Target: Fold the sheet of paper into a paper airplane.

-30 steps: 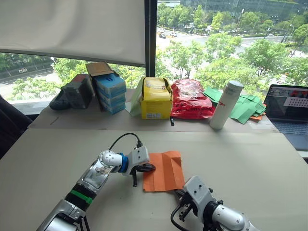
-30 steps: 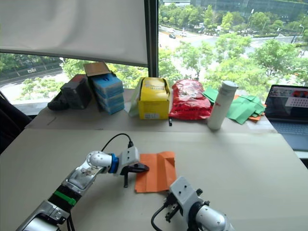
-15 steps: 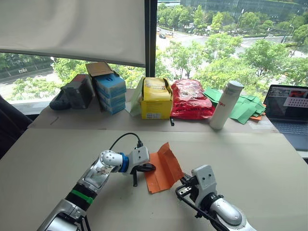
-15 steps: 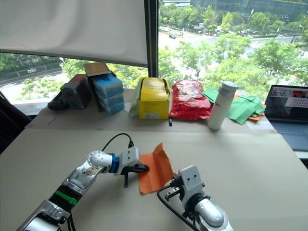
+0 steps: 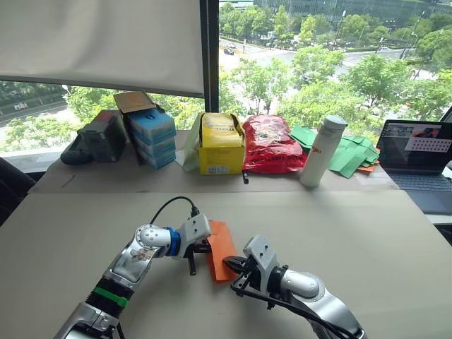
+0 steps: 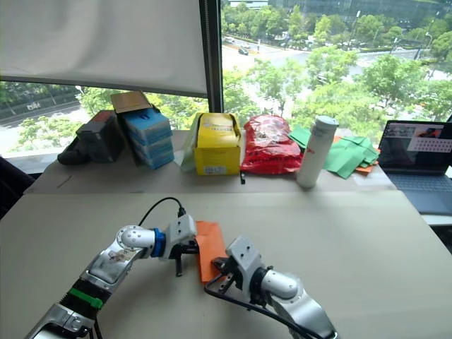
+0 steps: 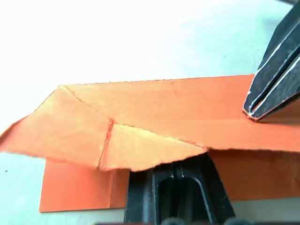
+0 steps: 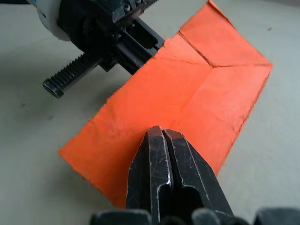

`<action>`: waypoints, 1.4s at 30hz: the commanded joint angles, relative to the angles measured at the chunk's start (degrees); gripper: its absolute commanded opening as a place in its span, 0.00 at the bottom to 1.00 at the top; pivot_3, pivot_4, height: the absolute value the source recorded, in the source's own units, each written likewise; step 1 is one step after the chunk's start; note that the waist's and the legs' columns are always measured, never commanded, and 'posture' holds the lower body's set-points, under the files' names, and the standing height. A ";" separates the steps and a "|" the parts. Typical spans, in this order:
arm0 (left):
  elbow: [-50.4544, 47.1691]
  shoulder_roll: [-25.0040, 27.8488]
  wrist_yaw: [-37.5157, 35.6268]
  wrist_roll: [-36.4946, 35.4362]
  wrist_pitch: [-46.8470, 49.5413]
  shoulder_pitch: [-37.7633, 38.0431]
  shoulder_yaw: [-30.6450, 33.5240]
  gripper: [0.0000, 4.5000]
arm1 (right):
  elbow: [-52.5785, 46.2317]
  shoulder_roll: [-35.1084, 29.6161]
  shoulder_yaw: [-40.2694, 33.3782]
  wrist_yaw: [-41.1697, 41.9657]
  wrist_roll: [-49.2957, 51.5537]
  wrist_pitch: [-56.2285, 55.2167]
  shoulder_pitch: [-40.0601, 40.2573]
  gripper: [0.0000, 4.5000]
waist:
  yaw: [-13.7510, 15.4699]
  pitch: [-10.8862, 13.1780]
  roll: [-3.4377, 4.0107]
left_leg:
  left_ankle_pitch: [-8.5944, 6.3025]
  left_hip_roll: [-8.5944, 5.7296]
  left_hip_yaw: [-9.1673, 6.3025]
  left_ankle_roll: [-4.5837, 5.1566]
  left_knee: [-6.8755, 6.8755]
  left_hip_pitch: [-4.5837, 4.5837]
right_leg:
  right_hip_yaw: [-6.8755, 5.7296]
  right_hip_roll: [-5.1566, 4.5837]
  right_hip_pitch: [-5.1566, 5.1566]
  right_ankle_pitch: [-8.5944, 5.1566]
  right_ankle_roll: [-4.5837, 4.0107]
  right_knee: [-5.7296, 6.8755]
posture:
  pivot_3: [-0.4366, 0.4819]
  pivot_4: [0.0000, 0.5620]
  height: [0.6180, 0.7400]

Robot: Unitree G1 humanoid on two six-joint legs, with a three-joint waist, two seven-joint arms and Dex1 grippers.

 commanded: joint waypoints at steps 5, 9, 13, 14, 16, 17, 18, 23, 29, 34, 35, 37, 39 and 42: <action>-12.61 5.71 2.61 -7.35 12.70 5.62 11.37 0.00 | 4.72 -2.27 2.26 3.59 -2.01 2.23 -4.36 0.00 | -0.70 0.05 0.01 | -0.03 0.02 0.00 -0.11 -0.11 -0.01 | 0.08 0.10 -0.30 0.02 -0.05 0.19 | 0.48 0.27 1.00; -16.41 4.50 3.29 -12.19 17.23 4.20 13.81 0.00 | 5.49 -2.43 2.61 4.44 -2.30 2.37 -5.38 0.00 | -0.16 0.09 -0.03 | -0.03 0.01 -0.01 -0.12 -0.07 -0.03 | 0.07 0.08 -0.27 0.03 -0.06 0.12 | 0.48 0.27 1.00; -15.34 0.98 5.36 -10.92 16.48 3.57 9.35 0.00 | 5.95 -2.79 2.79 5.34 -2.56 2.87 -6.65 0.00 | -0.16 0.09 -0.04 | -0.04 -0.02 0.00 -0.12 -0.08 -0.03 | 0.08 0.07 -0.25 0.04 -0.07 0.08 | 0.48 0.27 1.00; -14.73 0.37 5.41 -10.67 15.99 3.88 8.48 0.00 | 5.89 -2.85 2.82 5.41 -2.61 2.99 -6.86 0.00 | -0.22 0.09 -0.04 | -0.04 -0.02 0.00 -0.12 -0.09 -0.03 | 0.09 0.07 -0.26 0.05 -0.08 0.08 | 0.48 0.27 1.00; -13.13 -0.77 5.84 -10.38 15.24 4.49 7.21 0.00 | 5.43 -2.96 2.60 5.46 -2.46 3.52 -7.15 0.00 | -0.36 0.09 -0.04 | -0.04 -0.01 0.00 -0.13 -0.11 -0.04 | 0.11 0.07 -0.28 0.05 -0.09 0.09 | 0.48 0.27 1.00; -12.28 -0.87 5.93 -9.49 14.37 4.84 5.92 0.00 | 5.03 -3.10 2.40 5.49 -2.39 3.85 -7.29 0.00 | -0.39 0.09 -0.03 | -0.04 -0.01 0.00 -0.13 -0.12 -0.05 | 0.11 0.07 -0.29 0.05 -0.09 0.09 | 0.48 0.27 1.00; -11.49 -0.89 6.01 -8.63 13.49 5.09 4.72 0.00 | 4.70 -3.23 2.20 5.47 -2.40 4.10 -7.43 0.00 | -0.40 0.09 -0.03 | -0.04 -0.01 0.00 -0.14 -0.12 -0.05 | 0.11 0.07 -0.30 0.05 -0.09 0.10 | 0.48 0.27 1.00; -7.01 -0.02 6.03 -5.10 9.42 5.63 1.57 0.00 | 3.74 -3.71 1.71 5.82 -2.39 4.71 -8.25 0.00 | -0.18 0.09 -0.03 | -0.05 -0.01 0.00 -0.13 -0.12 -0.07 | 0.10 0.05 -0.28 0.05 -0.10 0.02 | 0.48 0.27 1.00; -6.39 2.12 5.17 -2.70 6.39 5.98 0.02 0.00 | 7.93 -2.89 1.13 4.51 -3.49 4.21 -10.05 0.00 | -0.04 0.09 -0.03 | -0.05 -0.01 0.00 -0.13 -0.12 -0.06 | 0.10 -0.03 -0.27 0.06 -0.12 0.00 | 0.48 0.27 1.00; -7.72 2.55 5.00 -2.77 6.45 6.88 -0.11 0.00 | 13.75 -1.30 1.08 3.35 -4.51 3.04 -12.97 0.00 | -0.17 0.08 -0.01 | -0.04 0.02 0.00 -0.14 -0.12 -0.03 | 0.11 -0.01 -0.27 0.09 -0.16 0.01 | 0.48 0.27 1.00; -8.08 2.62 5.02 -2.85 6.61 6.98 -0.11 0.00 | 14.85 -0.84 0.92 3.12 -4.54 2.81 -13.76 0.00 | -0.27 0.08 -0.01 | -0.04 0.02 0.00 -0.14 -0.12 -0.03 | 0.11 -0.01 -0.27 0.09 -0.16 0.02 | 0.48 0.27 1.00; -8.44 2.69 5.12 -2.90 6.76 7.07 -0.16 0.00 | 16.61 -0.12 0.64 2.67 -4.71 2.41 -15.06 0.00 | -0.35 0.08 -0.01 | -0.04 0.02 0.00 -0.14 -0.12 -0.02 | 0.11 0.00 -0.27 0.10 -0.17 0.02 | 0.48 0.27 1.00; -8.79 2.80 5.19 -2.87 6.83 7.25 -0.22 0.00 | 20.43 1.10 0.12 1.87 -5.30 1.55 -17.81 0.00 | -0.50 0.07 -0.01 | -0.04 0.02 0.00 -0.14 -0.12 -0.02 | 0.11 0.01 -0.27 0.10 -0.17 0.02 | 0.48 0.27 1.00; -9.04 3.00 5.34 -2.76 6.81 7.56 -0.20 0.00 | 23.98 2.35 -0.02 2.42 -5.76 -0.55 -20.56 0.00 | -0.60 0.07 0.00 | -0.03 0.02 0.00 -0.15 -0.12 -0.01 | 0.11 0.07 -0.27 0.11 -0.20 0.04 | 0.48 0.27 1.00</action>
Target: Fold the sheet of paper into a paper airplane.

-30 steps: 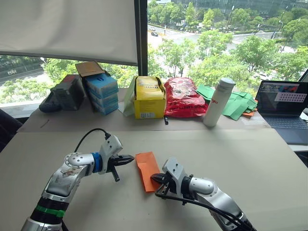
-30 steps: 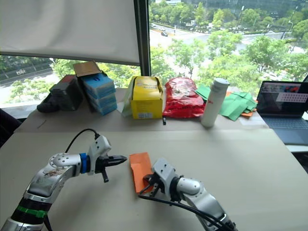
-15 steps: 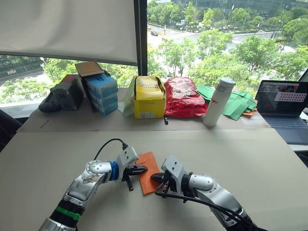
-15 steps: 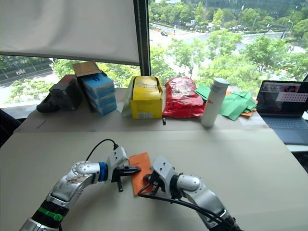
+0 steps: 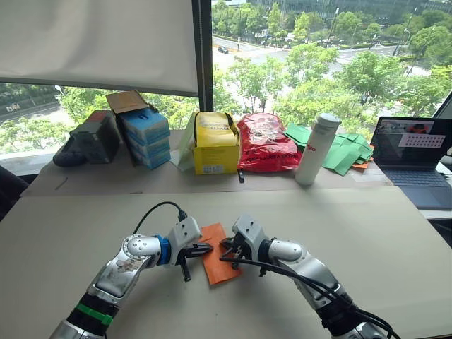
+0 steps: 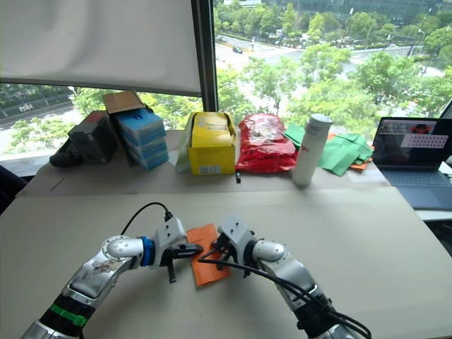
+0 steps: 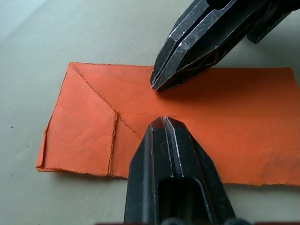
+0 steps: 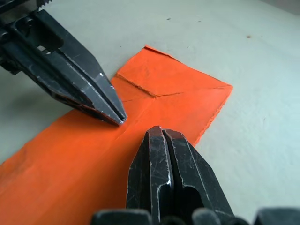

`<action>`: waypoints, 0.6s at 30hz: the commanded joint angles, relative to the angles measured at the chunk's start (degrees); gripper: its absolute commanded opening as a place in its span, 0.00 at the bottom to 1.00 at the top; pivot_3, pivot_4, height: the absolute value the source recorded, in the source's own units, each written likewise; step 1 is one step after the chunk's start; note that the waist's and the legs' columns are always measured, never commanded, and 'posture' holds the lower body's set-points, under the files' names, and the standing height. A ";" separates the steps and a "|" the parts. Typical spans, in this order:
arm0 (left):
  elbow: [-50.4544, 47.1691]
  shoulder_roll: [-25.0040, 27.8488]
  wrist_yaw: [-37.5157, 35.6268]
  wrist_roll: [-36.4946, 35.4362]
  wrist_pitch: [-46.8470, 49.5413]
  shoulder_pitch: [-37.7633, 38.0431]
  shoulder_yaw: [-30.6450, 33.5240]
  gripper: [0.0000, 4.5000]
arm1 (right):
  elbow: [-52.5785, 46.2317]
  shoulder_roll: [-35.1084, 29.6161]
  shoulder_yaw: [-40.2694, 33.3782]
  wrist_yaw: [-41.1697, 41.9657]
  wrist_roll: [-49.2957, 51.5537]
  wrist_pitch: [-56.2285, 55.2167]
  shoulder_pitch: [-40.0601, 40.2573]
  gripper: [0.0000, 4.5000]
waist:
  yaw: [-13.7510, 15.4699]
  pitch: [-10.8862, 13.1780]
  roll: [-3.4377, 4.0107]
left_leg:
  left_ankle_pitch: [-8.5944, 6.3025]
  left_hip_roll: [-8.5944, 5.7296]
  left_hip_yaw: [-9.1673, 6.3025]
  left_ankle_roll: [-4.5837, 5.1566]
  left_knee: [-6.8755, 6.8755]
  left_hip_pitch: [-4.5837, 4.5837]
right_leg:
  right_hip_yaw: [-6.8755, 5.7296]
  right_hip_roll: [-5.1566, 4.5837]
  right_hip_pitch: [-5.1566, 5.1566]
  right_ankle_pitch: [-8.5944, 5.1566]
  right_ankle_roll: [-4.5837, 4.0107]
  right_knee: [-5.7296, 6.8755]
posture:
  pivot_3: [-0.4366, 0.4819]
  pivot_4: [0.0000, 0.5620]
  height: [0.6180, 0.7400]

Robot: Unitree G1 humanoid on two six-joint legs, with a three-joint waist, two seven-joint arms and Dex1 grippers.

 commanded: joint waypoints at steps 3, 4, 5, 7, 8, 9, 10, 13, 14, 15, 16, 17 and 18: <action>-0.24 0.86 0.05 1.37 1.32 1.47 -1.19 0.00 | 7.71 1.41 -0.54 -0.14 -2.19 -1.78 -2.95 0.00 | -0.02 0.00 0.00 | 0.00 0.00 0.00 0.00 -0.02 0.00 | 0.00 0.02 -0.01 0.00 0.00 0.00 | 0.48 0.27 1.00; -0.34 0.88 0.13 1.41 1.33 1.54 -1.19 0.00 | 8.95 1.80 -0.50 -0.09 -2.47 -2.24 -3.75 0.00 | -0.03 0.00 0.00 | 0.00 -0.01 0.00 0.01 -0.02 0.00 | 0.01 0.02 -0.01 0.00 0.00 -0.01 | 0.48 0.27 1.00; -0.40 0.91 0.18 1.42 1.33 1.59 -1.19 0.00 | 9.84 2.06 -0.50 -0.02 -2.69 -2.63 -4.25 0.00 | -0.04 0.00 0.01 | 0.00 -0.01 0.00 0.00 -0.02 0.00 | 0.01 0.02 -0.01 0.01 -0.01 -0.01 | 0.48 0.27 1.00; -0.66 1.15 0.33 1.48 1.28 1.79 -1.01 0.00 | 12.04 2.79 -0.58 0.19 -3.15 -3.44 -5.53 0.00 | -0.06 0.00 0.01 | 0.00 0.00 0.00 0.00 -0.02 0.00 | 0.00 0.03 -0.02 0.01 -0.01 0.02 | 0.48 0.27 1.00; -0.77 1.25 0.36 1.49 1.25 1.87 -0.94 0.00 | 12.86 3.09 -0.64 0.34 -3.38 -3.79 -5.96 0.00 | -0.06 0.00 0.01 | 0.00 0.00 0.00 0.00 -0.02 0.00 | 0.00 0.04 -0.02 0.01 -0.02 0.03 | 0.48 0.27 1.00; -0.85 1.30 0.43 1.52 1.23 1.93 -0.88 0.00 | 13.61 3.38 -0.71 0.46 -3.63 -4.12 -6.31 0.00 | -0.07 0.00 0.01 | 0.00 0.00 0.00 0.00 -0.02 0.00 | 0.01 0.03 -0.02 0.01 -0.02 0.03 | 0.48 0.27 1.00; -0.81 1.30 0.46 1.55 1.21 1.90 -0.86 0.00 | 14.16 3.58 -0.77 0.57 -3.81 -4.41 -6.54 0.00 | -0.12 0.00 0.02 | 0.00 0.00 0.00 0.00 -0.02 0.00 | 0.01 0.03 -0.02 0.01 -0.02 0.03 | 0.48 0.27 1.00; -1.10 1.42 0.57 1.65 1.25 2.18 -0.84 0.00 | 16.22 4.23 -1.01 0.55 -4.28 -5.13 -7.67 0.00 | -0.20 0.00 0.02 | 0.00 0.00 0.00 0.00 -0.03 0.01 | 0.01 0.04 -0.03 0.01 -0.02 0.03 | 0.48 0.27 1.00; -1.15 1.45 0.60 1.66 1.26 2.24 -0.81 0.00 | 16.78 4.38 -1.11 0.52 -4.40 -5.27 -8.00 0.00 | -0.20 0.00 0.03 | 0.00 0.00 0.00 -0.01 -0.04 0.01 | 0.01 0.04 -0.03 0.02 -0.03 0.04 | 0.48 0.27 1.00; -1.24 1.51 0.67 1.67 1.29 2.37 -0.75 0.00 | 17.35 4.46 -1.20 0.56 -4.47 -5.49 -8.32 0.00 | -0.21 0.00 0.03 | 0.00 0.00 0.00 -0.01 -0.05 0.02 | 0.01 0.04 -0.03 0.02 -0.03 0.04 | 0.48 0.27 1.00; -1.30 1.56 0.72 1.68 1.31 2.46 -0.71 0.00 | 17.77 4.52 -1.26 0.61 -4.50 -5.68 -8.54 0.00 | -0.22 0.00 0.03 | 0.00 0.00 0.00 -0.01 -0.05 0.02 | 0.01 0.04 -0.03 0.02 -0.03 0.04 | 0.48 0.27 1.00; -1.38 1.59 0.80 1.66 1.37 2.57 -0.64 0.00 | 17.75 4.37 -1.11 1.00 -4.51 -5.90 -8.53 0.00 | -0.23 0.00 0.03 | 0.00 0.00 0.00 -0.01 -0.05 0.02 | 0.01 0.04 -0.03 0.02 -0.03 0.04 | 0.48 0.27 1.00; -1.44 1.61 0.88 1.65 1.44 2.64 -0.59 0.00 | 17.28 4.16 -0.91 1.55 -4.39 -5.97 -8.30 0.00 | -0.23 0.00 0.03 | 0.00 0.00 0.00 -0.01 -0.05 0.02 | 0.02 0.04 -0.03 0.02 -0.03 0.04 | 0.48 0.27 1.00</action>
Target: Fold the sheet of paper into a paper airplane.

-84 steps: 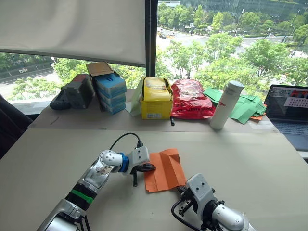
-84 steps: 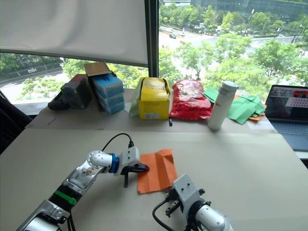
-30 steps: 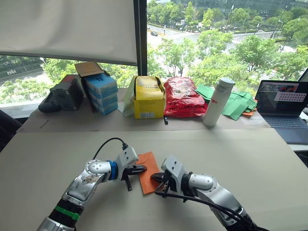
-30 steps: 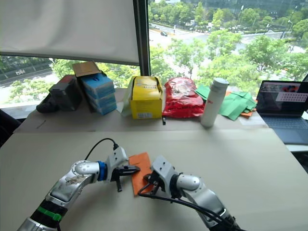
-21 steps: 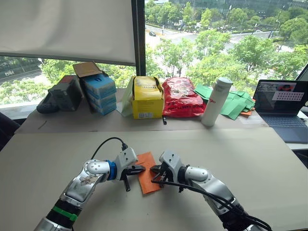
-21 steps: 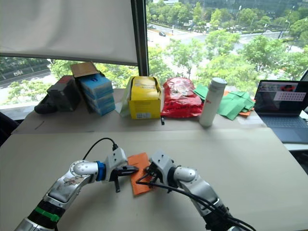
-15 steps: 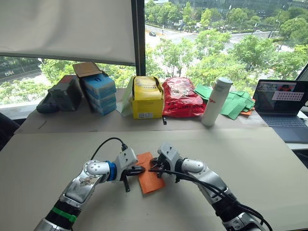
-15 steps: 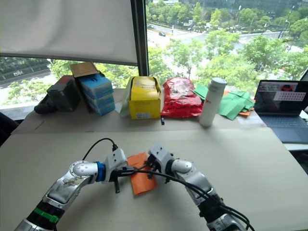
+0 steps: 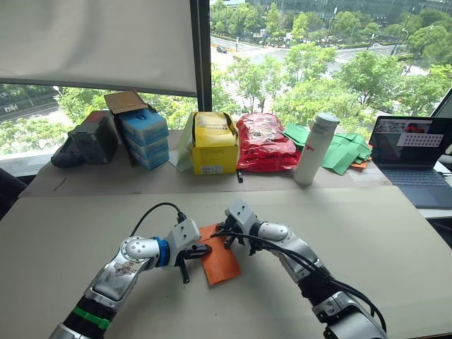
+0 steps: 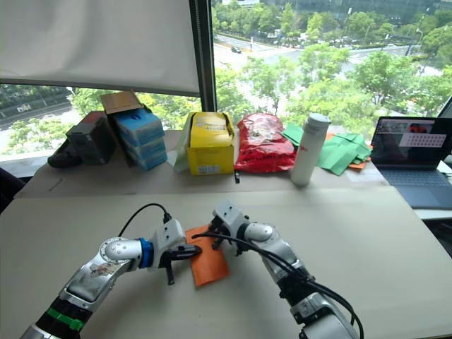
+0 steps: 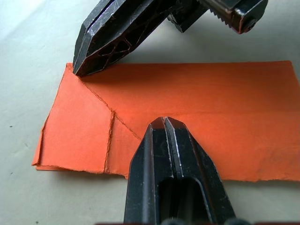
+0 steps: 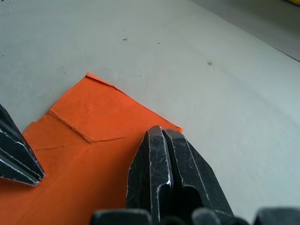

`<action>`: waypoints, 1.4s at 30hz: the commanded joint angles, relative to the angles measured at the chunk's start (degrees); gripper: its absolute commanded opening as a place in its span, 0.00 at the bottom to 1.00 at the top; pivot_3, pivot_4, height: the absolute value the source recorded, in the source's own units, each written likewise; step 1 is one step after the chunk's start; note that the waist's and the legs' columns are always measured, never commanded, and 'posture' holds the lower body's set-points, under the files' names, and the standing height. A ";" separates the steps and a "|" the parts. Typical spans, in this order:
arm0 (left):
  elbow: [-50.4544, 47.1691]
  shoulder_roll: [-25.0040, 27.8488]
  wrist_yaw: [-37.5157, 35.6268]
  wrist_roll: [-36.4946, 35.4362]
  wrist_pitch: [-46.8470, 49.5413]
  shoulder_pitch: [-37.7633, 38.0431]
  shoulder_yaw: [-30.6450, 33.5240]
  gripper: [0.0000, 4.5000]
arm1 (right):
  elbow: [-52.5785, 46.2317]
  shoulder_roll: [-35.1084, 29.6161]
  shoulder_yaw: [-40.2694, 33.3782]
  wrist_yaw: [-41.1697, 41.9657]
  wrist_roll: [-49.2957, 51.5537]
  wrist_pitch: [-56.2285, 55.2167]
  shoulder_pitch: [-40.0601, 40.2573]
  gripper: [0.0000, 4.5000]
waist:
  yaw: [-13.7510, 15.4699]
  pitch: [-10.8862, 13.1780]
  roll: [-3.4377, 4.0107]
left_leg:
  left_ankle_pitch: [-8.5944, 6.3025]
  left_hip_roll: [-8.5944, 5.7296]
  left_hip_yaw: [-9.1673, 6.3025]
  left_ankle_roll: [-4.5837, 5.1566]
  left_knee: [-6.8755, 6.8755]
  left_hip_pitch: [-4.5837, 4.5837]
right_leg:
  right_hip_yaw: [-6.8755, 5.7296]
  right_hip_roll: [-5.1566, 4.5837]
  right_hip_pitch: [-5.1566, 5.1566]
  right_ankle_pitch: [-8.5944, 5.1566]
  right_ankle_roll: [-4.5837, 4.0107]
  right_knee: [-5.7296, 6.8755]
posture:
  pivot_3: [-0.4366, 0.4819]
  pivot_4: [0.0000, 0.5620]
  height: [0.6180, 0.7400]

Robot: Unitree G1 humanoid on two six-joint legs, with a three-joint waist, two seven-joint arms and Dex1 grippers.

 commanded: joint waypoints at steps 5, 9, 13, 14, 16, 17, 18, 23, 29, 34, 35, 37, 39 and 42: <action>0.39 0.85 0.29 1.27 1.51 1.27 -0.65 0.00 | -2.42 -2.07 1.82 3.64 -1.77 1.61 2.89 0.00 | 0.06 0.00 0.01 | 0.00 0.00 0.00 0.00 -0.02 -0.01 | 0.00 0.00 -0.01 0.00 0.00 -0.01 | 0.48 0.27 1.00; 0.47 0.81 0.37 1.31 1.51 1.24 -0.62 0.00 | -8.45 -4.05 3.24 6.27 -1.93 4.34 5.60 0.00 | 0.11 0.01 0.01 | -0.02 -0.01 0.00 0.02 -0.05 -0.01 | -0.01 -0.02 -0.02 0.00 0.00 -0.05 | 0.48 0.27 1.00; 0.57 0.66 0.36 1.34 1.54 1.06 -0.70 0.00 | -14.03 -6.45 4.22 8.20 -1.97 8.07 8.23 0.00 | 0.15 0.01 0.01 | -0.03 -0.01 0.00 0.01 -0.07 -0.01 | -0.01 -0.02 -0.01 0.00 0.00 -0.07 | 0.48 0.27 1.00; 0.61 0.64 0.35 1.36 1.52 1.03 -0.72 0.00 | -15.10 -6.94 4.34 8.52 -1.90 8.92 8.70 0.00 | 0.15 0.01 0.01 | -0.03 -0.01 0.00 0.01 -0.07 -0.01 | -0.01 -0.04 -0.01 0.00 0.00 -0.08 | 0.48 0.27 1.00; 0.69 0.62 0.29 1.37 1.50 0.96 -0.77 0.00 | -17.68 -8.25 4.69 9.46 -1.66 10.63 9.99 0.00 | 0.18 0.01 0.01 | -0.03 0.00 0.00 0.01 -0.07 -0.01 | -0.01 -0.04 0.00 0.00 0.00 -0.09 | 0.48 0.27 1.00; 0.78 0.61 0.25 1.40 1.46 0.90 -0.82 0.00 | -18.88 -8.89 4.84 9.83 -1.57 11.46 10.59 0.00 | 0.21 0.01 0.01 | -0.03 0.00 0.00 0.01 -0.07 -0.01 | -0.01 -0.04 0.00 0.00 0.00 -0.10 | 0.48 0.27 1.00; 0.86 0.61 0.24 1.45 1.43 0.85 -0.86 0.00 | -20.00 -9.53 4.98 10.16 -1.52 12.16 11.16 0.00 | 0.22 0.01 0.01 | -0.03 0.00 0.00 0.02 -0.08 -0.01 | -0.01 -0.05 0.00 0.00 0.01 -0.11 | 0.48 0.27 1.00; 1.04 0.66 0.08 1.49 1.30 0.68 -0.99 0.00 | -24.84 -12.53 5.02 11.66 -1.19 14.85 13.80 0.00 | 0.29 0.01 0.01 | -0.04 0.00 0.00 0.03 -0.08 -0.02 | -0.02 -0.11 0.02 0.00 0.01 -0.14 | 0.48 0.27 1.00; 1.62 0.66 -0.13 1.57 1.04 0.26 -1.17 0.00 | -32.43 -17.76 5.49 15.77 1.30 16.39 18.23 0.00 | 0.50 0.00 0.00 | -0.06 0.00 0.00 0.04 -0.08 -0.02 | -0.03 -0.18 0.07 -0.01 0.03 -0.23 | 0.48 0.27 1.00; 2.16 0.67 -0.37 1.68 0.80 -0.10 -1.28 0.00 | -36.12 -21.67 6.28 18.64 2.30 15.89 20.42 0.00 | 0.86 0.01 -0.01 | -0.06 0.00 0.00 0.04 -0.08 -0.02 | -0.03 -0.22 0.08 -0.02 0.04 -0.25 | 0.48 0.27 1.00; 2.24 0.67 -0.41 1.70 0.77 -0.16 -1.31 0.00 | -36.63 -22.27 6.45 19.07 2.38 15.68 20.64 0.00 | 0.98 0.01 -0.01 | -0.06 0.01 0.00 0.04 -0.08 -0.02 | -0.04 -0.22 0.08 -0.03 0.05 -0.25 | 0.48 0.27 1.00; 2.36 0.67 -0.51 1.66 0.72 -0.29 -1.34 0.00 | -37.15 -23.02 6.71 19.36 2.45 15.69 20.75 0.00 | 1.04 0.01 -0.01 | -0.06 0.01 0.00 0.04 -0.08 -0.02 | -0.05 -0.22 0.08 -0.03 0.05 -0.27 | 0.48 0.27 1.00; 2.42 0.68 -0.56 1.66 0.67 -0.35 -1.37 0.00 | -37.40 -23.31 6.76 19.25 2.62 15.89 20.74 0.00 | 1.08 0.01 -0.02 | -0.06 0.01 0.00 0.04 -0.08 -0.02 | -0.04 -0.23 0.08 -0.03 0.05 -0.29 | 0.48 0.27 1.00; 2.46 0.71 -0.59 1.65 0.60 -0.39 -1.37 0.00 | -38.68 -24.16 6.76 19.91 3.24 16.05 21.01 0.00 | 1.15 0.01 -0.02 | -0.07 0.01 0.00 0.04 -0.08 -0.02 | -0.04 -0.24 0.08 -0.03 0.05 -0.29 | 0.48 0.27 1.00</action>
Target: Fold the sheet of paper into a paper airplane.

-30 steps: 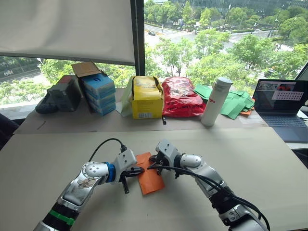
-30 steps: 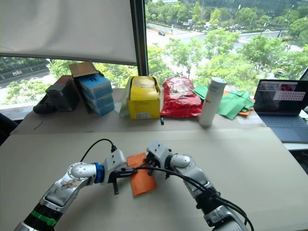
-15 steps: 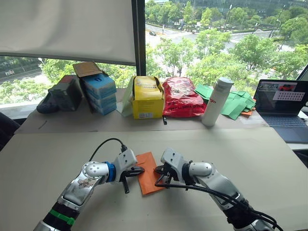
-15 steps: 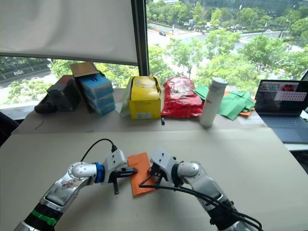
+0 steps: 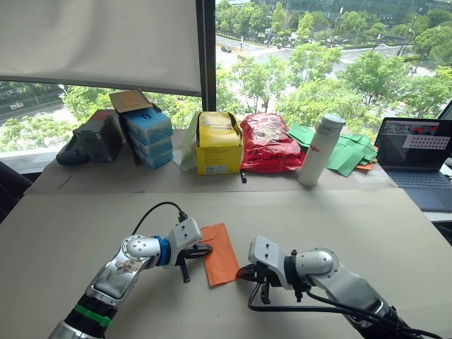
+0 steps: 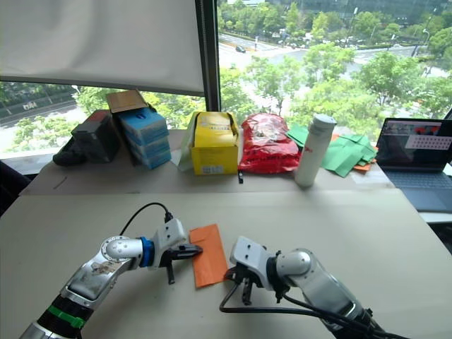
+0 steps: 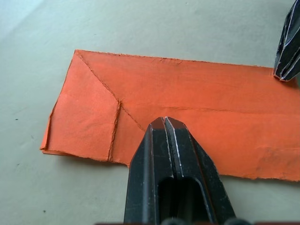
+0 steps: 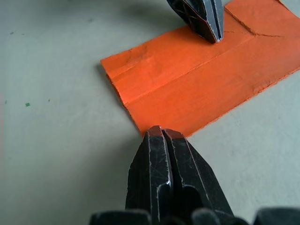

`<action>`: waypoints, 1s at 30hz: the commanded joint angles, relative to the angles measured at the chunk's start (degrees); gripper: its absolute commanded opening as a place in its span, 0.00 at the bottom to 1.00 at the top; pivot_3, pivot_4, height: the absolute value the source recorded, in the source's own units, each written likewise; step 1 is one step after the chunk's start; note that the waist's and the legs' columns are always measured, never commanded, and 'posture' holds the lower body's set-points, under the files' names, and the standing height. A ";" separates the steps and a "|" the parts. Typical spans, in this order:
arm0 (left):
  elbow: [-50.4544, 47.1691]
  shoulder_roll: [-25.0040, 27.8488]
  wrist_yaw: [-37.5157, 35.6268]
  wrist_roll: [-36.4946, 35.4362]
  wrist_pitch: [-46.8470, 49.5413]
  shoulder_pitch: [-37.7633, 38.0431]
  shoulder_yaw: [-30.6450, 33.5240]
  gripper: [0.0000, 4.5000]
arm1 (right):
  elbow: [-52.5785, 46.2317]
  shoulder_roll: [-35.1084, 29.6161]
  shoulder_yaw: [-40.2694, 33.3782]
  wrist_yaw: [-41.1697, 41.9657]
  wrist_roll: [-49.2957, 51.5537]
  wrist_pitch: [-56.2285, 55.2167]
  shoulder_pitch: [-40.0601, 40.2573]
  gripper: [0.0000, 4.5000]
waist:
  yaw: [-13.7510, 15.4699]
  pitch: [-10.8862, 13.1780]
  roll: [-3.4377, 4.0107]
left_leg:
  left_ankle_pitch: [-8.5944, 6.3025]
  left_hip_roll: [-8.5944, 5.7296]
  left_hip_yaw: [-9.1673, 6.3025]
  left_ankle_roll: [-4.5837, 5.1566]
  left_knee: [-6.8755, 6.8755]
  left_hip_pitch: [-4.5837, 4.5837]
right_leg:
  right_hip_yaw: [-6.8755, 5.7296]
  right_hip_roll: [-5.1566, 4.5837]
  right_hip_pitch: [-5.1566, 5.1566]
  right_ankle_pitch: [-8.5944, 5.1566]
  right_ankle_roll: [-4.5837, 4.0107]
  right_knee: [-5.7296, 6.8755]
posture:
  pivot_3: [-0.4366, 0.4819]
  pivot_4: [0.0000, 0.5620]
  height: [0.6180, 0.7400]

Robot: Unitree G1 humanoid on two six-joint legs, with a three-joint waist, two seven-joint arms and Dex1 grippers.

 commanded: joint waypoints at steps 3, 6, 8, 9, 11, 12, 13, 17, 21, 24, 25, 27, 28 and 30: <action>1.72 0.65 -0.03 1.55 0.73 0.52 -0.93 0.00 | -0.36 -1.88 2.70 1.69 0.73 2.47 1.89 0.00 | 0.12 0.00 0.00 | -0.01 0.01 0.00 0.00 0.00 -0.01 | -0.01 0.00 0.00 0.00 0.00 -0.02 | 0.48 0.27 1.00; 1.50 0.54 -0.05 1.27 0.44 0.57 -0.67 0.00 | -0.61 -0.82 0.81 0.94 1.71 1.37 1.72 0.00 | 0.15 0.00 -0.01 | -0.01 0.02 0.00 0.00 0.00 -0.01 | 0.00 0.00 0.01 0.00 0.00 -0.04 | 0.48 0.27 1.00; 0.68 0.45 0.02 0.04 0.48 0.67 0.78 0.00 | -1.52 1.02 -2.97 -0.10 4.16 0.18 1.74 0.00 | 0.15 0.02 -0.02 | -0.01 0.04 0.00 -0.01 0.00 -0.01 | 0.00 0.01 0.00 0.00 0.00 -0.04 | 0.48 0.27 1.00; -0.50 0.53 -0.17 -1.63 1.32 0.80 2.45 0.00 | -2.39 1.98 -5.76 -0.52 6.13 -0.35 1.92 0.00 | 0.14 0.05 -0.06 | -0.01 0.05 0.00 -0.01 0.00 -0.03 | 0.00 0.02 0.00 0.00 0.00 -0.04 | 0.48 0.27 1.00; -4.27 1.73 -1.21 -6.09 4.15 1.73 6.81 0.00 | -4.54 3.22 -11.85 -1.25 10.33 -0.13 2.77 0.00 | 0.08 0.11 -0.06 | 0.01 0.06 0.00 -0.03 0.01 -0.25 | 0.02 0.04 -0.13 0.01 -0.01 -0.02 | 0.48 0.27 1.00; -6.34 2.77 -2.04 -8.41 5.67 2.66 9.12 0.00 | -5.58 3.32 -14.59 -1.50 12.18 0.21 3.39 0.00 | -0.05 0.19 -0.06 | 0.02 0.06 0.01 -0.02 0.03 -0.38 | 0.02 0.04 -0.13 0.01 -0.02 0.02 | 0.48 0.27 1.00; -7.94 3.81 -2.81 -10.14 6.96 3.72 10.84 0.00 | -6.19 3.16 -16.42 -1.86 13.22 0.46 3.98 0.00 | -0.08 0.20 -0.06 | 0.03 0.07 0.01 -0.03 0.12 -0.68 | 0.02 0.07 -0.37 0.02 -0.03 0.11 | 0.48 0.27 1.00; -10.45 6.70 -4.15 -12.21 8.47 6.94 12.47 0.00 | -5.71 1.93 -18.56 -2.76 13.66 -0.17 5.52 0.00 | 0.20 0.23 -0.02 | 0.18 0.06 -0.01 -0.35 0.13 -0.84 | -0.01 0.07 -0.51 0.03 -0.04 0.10 | 0.48 0.27 1.00; -10.35 6.79 -3.69 -10.99 7.32 9.21 10.90 0.00 | -3.53 1.29 -19.38 -3.84 12.68 -1.83 6.42 0.00 | 0.42 0.28 0.03 | -0.01 0.06 -0.01 -0.04 0.13 -0.83 | -0.01 0.03 -0.42 0.03 -0.04 -0.01 | 0.48 0.27 1.00; -9.12 4.31 -2.04 -10.16 6.97 7.44 9.09 0.00 | -3.35 1.03 -19.72 -4.31 13.05 -1.99 6.45 0.00 | 0.70 0.40 0.05 | 0.00 0.06 -0.01 -0.05 0.16 -0.86 | -0.02 0.02 -0.40 0.04 -0.04 -0.03 | 0.48 0.27 1.00; -8.16 3.58 -1.76 -9.52 6.36 6.81 8.31 0.00 | -3.40 0.97 -19.69 -4.41 13.16 -2.02 6.48 0.00 | 0.75 0.40 0.05 | 0.00 0.06 -0.01 -0.05 0.18 -0.85 | -0.02 0.01 -0.39 0.04 -0.04 -0.02 | 0.48 0.27 1.00; -6.62 2.38 -1.35 -8.65 5.33 5.71 7.22 0.00 | -3.69 0.92 -19.67 -4.62 13.42 -1.97 6.57 0.00 | 0.64 0.40 0.05 | 0.00 0.06 -0.02 -0.06 0.18 -0.84 | -0.02 0.02 -0.37 0.04 -0.05 -0.02 | 0.48 0.27 1.00; -5.97 1.69 -1.22 -8.42 4.86 5.00 6.72 0.00 | -3.94 0.92 -19.71 -4.77 13.58 -1.83 6.60 0.00 | 0.58 0.40 0.05 | 0.01 0.06 -0.02 -0.06 0.17 -0.84 | -0.02 0.02 -0.37 0.04 -0.05 -0.02 | 0.48 0.27 1.00; -5.23 0.34 -1.38 -8.33 4.47 3.24 5.52 0.00 | -4.54 0.93 -19.86 -5.18 13.88 -1.49 6.62 0.00 | 0.45 0.40 0.04 | 0.01 0.06 -0.01 -0.07 0.17 -0.84 | -0.02 0.03 -0.39 0.04 -0.05 0.00 | 0.48 0.27 1.00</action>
